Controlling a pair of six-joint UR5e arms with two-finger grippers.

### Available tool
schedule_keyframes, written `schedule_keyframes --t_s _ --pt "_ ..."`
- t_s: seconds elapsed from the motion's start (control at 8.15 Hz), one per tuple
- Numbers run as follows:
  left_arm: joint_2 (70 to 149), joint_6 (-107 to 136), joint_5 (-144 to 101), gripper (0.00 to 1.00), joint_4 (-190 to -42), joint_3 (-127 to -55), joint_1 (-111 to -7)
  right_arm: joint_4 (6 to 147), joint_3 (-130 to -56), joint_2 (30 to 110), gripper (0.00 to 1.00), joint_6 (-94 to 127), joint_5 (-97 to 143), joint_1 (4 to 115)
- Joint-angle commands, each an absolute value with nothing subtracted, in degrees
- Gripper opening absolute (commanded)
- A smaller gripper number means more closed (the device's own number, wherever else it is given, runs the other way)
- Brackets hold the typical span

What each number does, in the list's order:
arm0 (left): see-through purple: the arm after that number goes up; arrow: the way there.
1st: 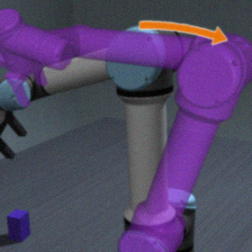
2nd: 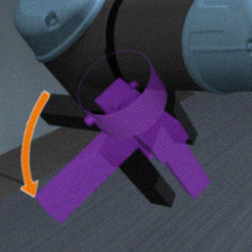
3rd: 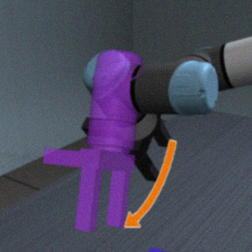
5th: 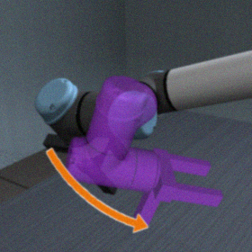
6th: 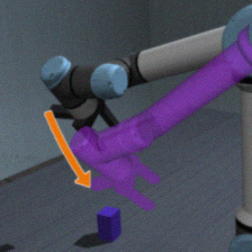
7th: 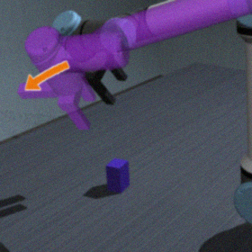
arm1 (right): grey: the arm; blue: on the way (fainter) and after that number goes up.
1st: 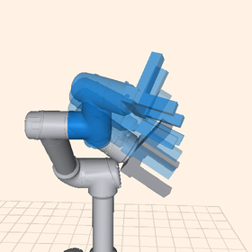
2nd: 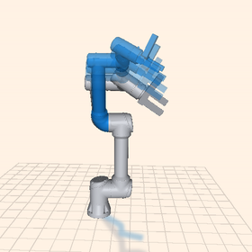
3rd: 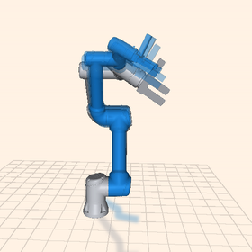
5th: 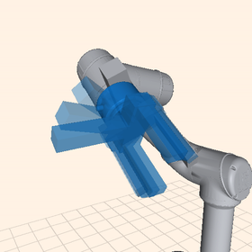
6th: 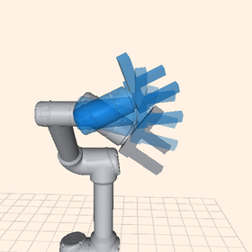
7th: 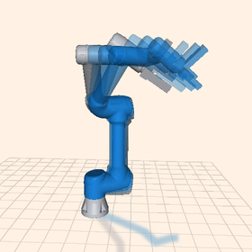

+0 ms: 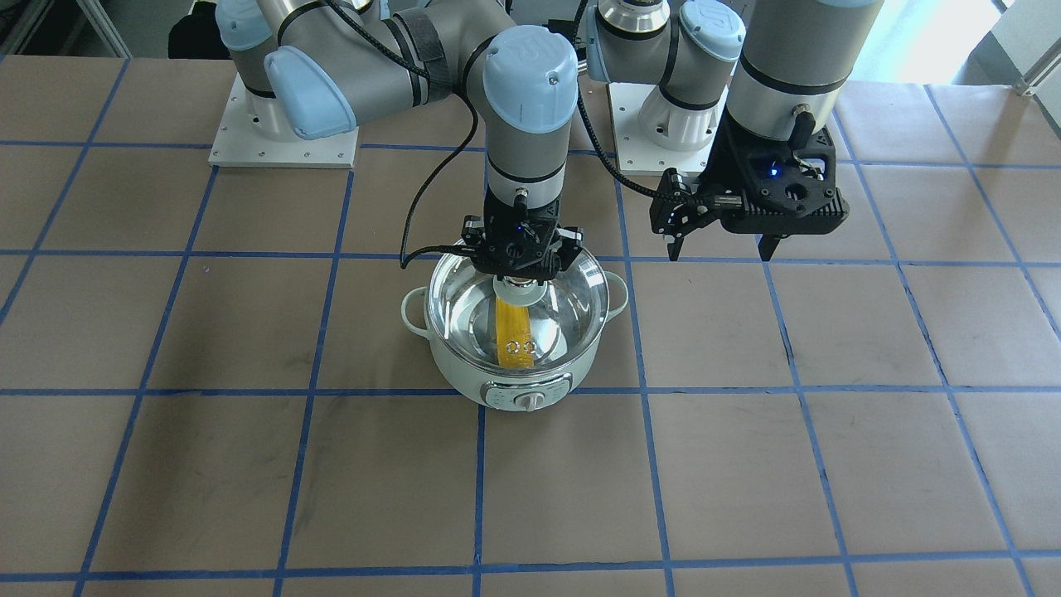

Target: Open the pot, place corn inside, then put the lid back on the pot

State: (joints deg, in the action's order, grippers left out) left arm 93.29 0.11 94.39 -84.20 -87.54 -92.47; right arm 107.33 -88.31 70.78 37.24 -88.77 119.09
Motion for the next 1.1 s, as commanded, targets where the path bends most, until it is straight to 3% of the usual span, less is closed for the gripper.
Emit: schedule_keyframes --t_s 0.0,0.25,0.37,0.74,0.98 --pt "93.3 0.1 94.4 1.0 -84.2 -87.5 -92.5 107.1 -88.2 70.8 0.02 37.2 -89.2 119.0" --pt "93.3 0.1 94.4 1.0 -84.2 -87.6 -92.5 106.9 -88.0 70.9 0.02 38.1 -88.9 119.0" --pt "93.3 0.1 94.4 1.0 -84.2 -87.6 -92.5 107.0 -88.1 71.0 0.1 37.3 -89.6 119.0" --pt "93.5 0.1 94.3 1.0 -84.2 -87.6 -92.5 107.3 -87.8 71.5 0.99 34.8 -89.7 118.1" --pt "93.6 0.1 94.4 1.0 -84.2 -87.7 -92.5 106.4 -87.6 74.5 1.0 29.7 -89.0 113.6"
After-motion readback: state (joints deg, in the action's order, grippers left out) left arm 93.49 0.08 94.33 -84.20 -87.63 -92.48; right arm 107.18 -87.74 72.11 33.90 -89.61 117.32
